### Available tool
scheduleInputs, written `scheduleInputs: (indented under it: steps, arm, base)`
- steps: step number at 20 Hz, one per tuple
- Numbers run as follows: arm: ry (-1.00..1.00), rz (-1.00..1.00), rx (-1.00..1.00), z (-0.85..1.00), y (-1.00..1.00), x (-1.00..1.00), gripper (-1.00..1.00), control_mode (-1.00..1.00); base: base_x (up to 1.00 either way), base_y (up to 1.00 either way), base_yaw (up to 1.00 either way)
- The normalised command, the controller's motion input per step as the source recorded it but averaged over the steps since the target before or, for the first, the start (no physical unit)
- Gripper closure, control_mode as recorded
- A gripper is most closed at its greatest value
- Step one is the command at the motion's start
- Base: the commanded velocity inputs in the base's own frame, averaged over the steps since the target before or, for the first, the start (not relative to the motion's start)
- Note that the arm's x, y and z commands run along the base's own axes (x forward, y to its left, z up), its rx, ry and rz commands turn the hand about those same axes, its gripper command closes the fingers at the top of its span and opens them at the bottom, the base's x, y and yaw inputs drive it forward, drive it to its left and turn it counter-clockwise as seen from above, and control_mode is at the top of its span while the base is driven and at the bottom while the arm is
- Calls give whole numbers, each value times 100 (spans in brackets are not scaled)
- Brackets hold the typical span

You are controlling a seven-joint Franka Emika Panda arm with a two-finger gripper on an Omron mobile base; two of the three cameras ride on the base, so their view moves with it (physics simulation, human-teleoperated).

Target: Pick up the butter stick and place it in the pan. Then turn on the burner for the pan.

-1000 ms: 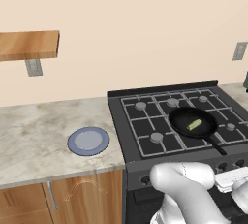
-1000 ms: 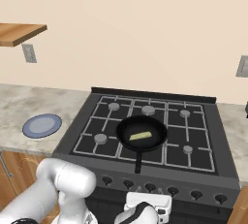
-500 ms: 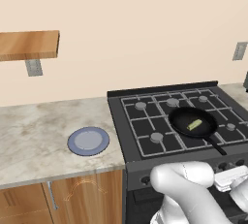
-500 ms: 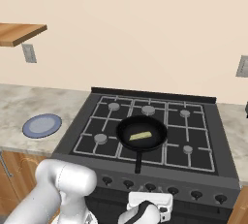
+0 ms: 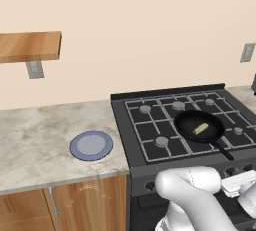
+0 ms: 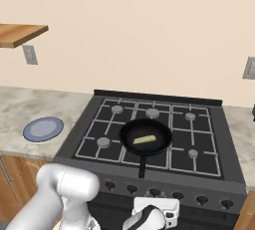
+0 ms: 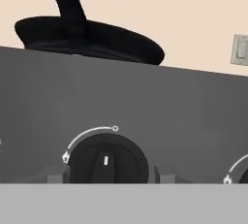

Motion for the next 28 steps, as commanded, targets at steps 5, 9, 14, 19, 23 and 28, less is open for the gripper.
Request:
scheduleInputs:
  steps: [5,9,14,19,23,28]
  arm:
    - [0,0,-6,0,19,0,100,-100]
    - [0,1,-18,0,13,0,100,-100]
    - [0,8,-44,-2,13,0,100,-100]
    - [0,13,-44,-9,7,0,100,-100]
    - [0,18,-44,-25,1,0,100,-100]
    - [0,17,-42,-21,0,0,100,-100]
  base:
    - [0,0,0]
    - [0,0,0]
    - [0,0,0]
    - [0,0,0]
    - [0,0,0]
    - [0,0,0]
